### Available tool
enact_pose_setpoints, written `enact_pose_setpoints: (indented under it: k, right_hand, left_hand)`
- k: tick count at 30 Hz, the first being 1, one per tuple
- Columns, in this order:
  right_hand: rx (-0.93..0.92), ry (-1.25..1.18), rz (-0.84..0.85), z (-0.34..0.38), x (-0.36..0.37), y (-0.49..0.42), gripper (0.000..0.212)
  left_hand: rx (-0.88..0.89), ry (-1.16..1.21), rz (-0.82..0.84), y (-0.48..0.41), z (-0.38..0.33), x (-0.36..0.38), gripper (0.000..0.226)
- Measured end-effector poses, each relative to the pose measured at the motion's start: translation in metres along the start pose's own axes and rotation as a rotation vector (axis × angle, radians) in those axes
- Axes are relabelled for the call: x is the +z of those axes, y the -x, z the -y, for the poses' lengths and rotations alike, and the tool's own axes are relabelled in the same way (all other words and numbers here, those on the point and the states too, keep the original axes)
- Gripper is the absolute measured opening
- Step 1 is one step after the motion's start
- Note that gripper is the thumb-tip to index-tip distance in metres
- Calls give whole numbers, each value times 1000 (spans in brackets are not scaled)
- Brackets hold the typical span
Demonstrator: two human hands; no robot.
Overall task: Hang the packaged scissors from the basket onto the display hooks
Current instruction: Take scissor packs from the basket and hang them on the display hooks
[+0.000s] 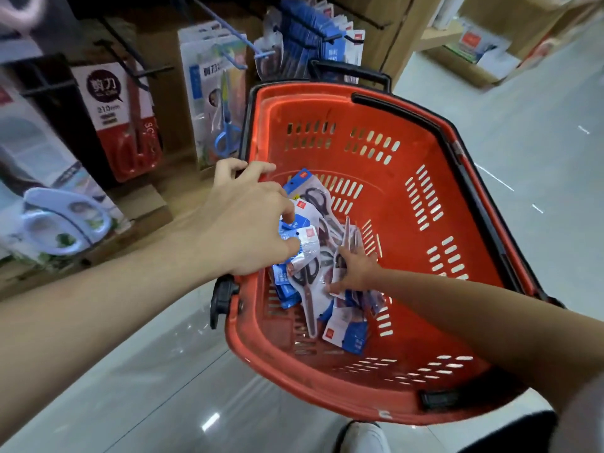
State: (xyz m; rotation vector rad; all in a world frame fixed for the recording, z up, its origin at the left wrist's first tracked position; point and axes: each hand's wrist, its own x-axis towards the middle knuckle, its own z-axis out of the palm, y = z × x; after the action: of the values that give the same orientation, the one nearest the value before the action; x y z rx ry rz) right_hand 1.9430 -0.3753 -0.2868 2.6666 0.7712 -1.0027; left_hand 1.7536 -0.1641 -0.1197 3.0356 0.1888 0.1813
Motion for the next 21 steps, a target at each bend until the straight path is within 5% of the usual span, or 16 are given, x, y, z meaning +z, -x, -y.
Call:
enact_pose_setpoints:
  k: [5,13,16,21]
  right_hand:
    - [-26,-228,-119,-13,-12,3,85]
    - [-45,-429,-171,-18,-58,9,57]
    - [-18,-720,-259,-17,-78,4,40]
    - [-56,-1159,-174,10,-79,6,44]
  left_hand:
    - [-17,85,-34,1,0,1,50]
    - [-16,179,-59,1,2,1,46]
    - [-21,204,-61,1,1,1,43]
    - [-31,217,-47,1,3,0,42]
